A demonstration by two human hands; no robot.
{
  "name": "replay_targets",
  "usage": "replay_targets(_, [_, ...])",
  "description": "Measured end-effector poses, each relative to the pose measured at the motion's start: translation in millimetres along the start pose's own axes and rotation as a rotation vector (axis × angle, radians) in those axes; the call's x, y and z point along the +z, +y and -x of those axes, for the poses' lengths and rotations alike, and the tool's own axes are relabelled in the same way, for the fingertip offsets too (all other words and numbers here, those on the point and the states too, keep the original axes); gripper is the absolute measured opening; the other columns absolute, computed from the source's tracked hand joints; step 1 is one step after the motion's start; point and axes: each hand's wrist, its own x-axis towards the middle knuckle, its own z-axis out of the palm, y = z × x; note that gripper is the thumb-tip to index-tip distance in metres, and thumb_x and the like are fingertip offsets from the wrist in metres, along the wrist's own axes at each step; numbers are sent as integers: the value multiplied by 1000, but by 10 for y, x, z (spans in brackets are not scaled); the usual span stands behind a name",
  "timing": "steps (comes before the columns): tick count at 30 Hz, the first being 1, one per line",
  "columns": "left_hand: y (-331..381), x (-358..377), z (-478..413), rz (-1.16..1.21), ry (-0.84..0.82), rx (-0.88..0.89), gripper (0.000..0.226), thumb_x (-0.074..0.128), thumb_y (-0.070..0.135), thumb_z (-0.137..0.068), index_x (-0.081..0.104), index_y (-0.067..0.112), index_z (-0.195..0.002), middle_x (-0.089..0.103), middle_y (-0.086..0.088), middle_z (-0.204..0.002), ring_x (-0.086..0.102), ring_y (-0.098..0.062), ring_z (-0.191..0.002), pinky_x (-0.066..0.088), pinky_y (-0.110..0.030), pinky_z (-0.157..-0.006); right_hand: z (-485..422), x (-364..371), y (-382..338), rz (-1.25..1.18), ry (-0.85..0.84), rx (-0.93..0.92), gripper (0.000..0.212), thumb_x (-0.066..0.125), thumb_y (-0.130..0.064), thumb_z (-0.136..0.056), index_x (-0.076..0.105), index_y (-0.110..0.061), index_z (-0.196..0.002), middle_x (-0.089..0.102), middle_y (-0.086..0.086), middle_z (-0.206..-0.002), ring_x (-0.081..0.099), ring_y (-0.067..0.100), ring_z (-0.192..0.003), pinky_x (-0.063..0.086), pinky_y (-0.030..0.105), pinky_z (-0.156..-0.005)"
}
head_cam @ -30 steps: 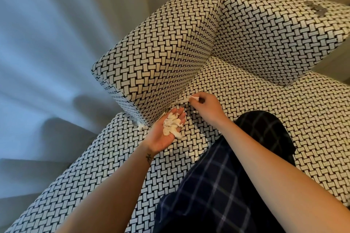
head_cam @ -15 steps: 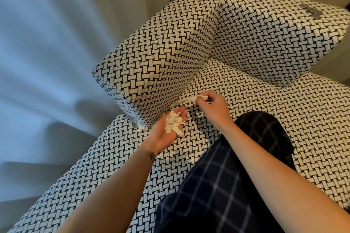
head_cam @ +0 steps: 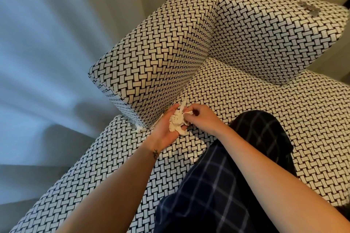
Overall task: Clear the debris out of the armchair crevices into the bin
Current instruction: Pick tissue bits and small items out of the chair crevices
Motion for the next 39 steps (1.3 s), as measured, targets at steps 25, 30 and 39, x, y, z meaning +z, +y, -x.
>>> replay_targets(25, [121,-4,-96,137,40,-169,23,62,13,-98,69,-3,-114,73,-15,-108,72,-23,-94,48,-41,-108,-759,86,-177,542,39,-87,38,67,-42,-93,69,-18,-122,58,10,-121,48,27,-122,46,40,-100])
replay_targets(30, [122,2,-115,180,114,-156,21,64,12,-97,72,-6,-106,75,-21,-111,77,-30,-89,62,-43,-84,-860,138,-242,732,93,-103,38,69,-46,-91,70,-23,-120,58,8,-121,53,28,-118,51,39,-90])
replay_targets(39, [131,42,-84,103,112,-146,29,72,12,-84,71,-4,-109,74,-19,-114,75,-26,-97,56,-39,-95,-912,236,-241,778,111,-215,21,69,-38,-93,78,-23,-105,62,4,-108,60,23,-103,48,34,-76])
